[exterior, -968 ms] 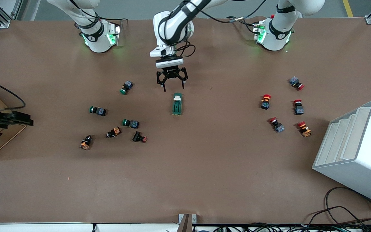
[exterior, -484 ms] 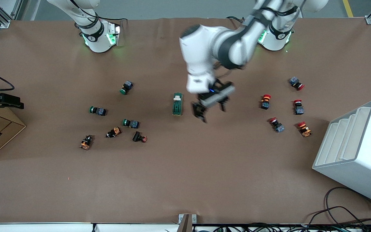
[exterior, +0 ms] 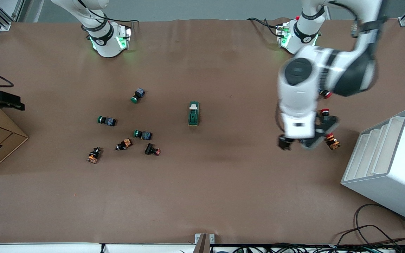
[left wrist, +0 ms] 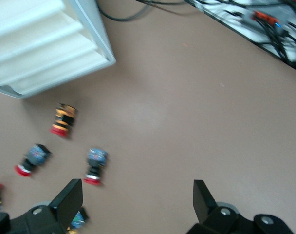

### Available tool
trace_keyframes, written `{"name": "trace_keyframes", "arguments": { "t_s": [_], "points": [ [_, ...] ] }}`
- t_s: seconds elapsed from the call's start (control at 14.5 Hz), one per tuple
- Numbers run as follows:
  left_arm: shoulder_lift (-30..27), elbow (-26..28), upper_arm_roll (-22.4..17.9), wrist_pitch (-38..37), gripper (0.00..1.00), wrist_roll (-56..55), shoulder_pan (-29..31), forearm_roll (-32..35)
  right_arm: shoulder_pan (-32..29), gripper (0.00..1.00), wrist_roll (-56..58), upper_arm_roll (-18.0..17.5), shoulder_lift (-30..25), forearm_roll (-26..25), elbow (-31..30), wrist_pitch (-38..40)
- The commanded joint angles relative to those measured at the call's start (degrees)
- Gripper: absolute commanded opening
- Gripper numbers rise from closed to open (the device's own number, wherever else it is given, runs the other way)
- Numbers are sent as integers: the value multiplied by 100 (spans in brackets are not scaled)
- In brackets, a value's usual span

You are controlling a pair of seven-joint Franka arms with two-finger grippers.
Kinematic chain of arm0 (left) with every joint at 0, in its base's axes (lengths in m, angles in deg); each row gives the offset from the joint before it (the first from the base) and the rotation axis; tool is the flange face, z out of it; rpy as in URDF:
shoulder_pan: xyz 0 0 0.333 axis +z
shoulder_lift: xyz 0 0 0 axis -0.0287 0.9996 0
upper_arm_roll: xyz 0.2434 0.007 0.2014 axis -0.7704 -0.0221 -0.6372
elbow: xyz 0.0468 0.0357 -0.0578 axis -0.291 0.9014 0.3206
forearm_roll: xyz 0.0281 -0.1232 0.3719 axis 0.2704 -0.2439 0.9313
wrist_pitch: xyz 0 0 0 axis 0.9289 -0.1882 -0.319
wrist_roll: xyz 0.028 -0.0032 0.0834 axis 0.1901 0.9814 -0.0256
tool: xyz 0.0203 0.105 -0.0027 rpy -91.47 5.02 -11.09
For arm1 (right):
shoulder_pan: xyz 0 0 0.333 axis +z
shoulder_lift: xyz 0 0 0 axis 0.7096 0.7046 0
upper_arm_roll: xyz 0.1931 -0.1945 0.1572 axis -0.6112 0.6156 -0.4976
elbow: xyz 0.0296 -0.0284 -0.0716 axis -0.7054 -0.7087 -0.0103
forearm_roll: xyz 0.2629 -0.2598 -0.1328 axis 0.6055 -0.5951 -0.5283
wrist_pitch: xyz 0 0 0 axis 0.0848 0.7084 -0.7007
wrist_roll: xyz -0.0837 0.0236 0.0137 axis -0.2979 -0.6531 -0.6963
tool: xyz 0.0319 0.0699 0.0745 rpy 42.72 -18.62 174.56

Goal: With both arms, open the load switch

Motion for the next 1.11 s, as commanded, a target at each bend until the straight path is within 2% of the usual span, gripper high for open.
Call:
{"name": "trace_keyframes", "arguments": {
  "t_s": [0.0,0.21,0.35,0.48,0.62,0.69,0.76,0.9,1.04],
  "points": [
    [28,-577,46,-853,100,1065,497,-436,436,100,-32,534,-400,104,-245,199],
    [-348,-516,247,-1091,100,2164,1410,-848,524,100,-41,562,-681,113,-553,217],
    [-664,-604,125,-1723,100,3245,1650,-1175,585,100,-137,536,-910,113,-589,349],
    [-946,-604,2,-1926,100,4001,1869,-1280,586,100,-155,658,-963,113,-598,471],
    [-1131,-604,-16,-2085,100,4941,2334,-1840,612,100,-155,825,-1059,192,-720,499],
    [-1236,-578,-190,-2173,100,5337,2475,-2087,621,100,-155,930,-1199,271,-799,499],
    [-1316,-569,-374,-2234,100,5689,2477,-2150,665,100,-155,1010,-1375,324,-965,490],
    [-1465,-543,-446,-2392,100,6427,2477,-2151,735,100,-146,1037,-1534,324,-1125,437],
    [-1641,-507,-508,-2541,100,6554,2459,-2160,771,100,-155,1019,-1534,316,-1143,428]
  ]
}}
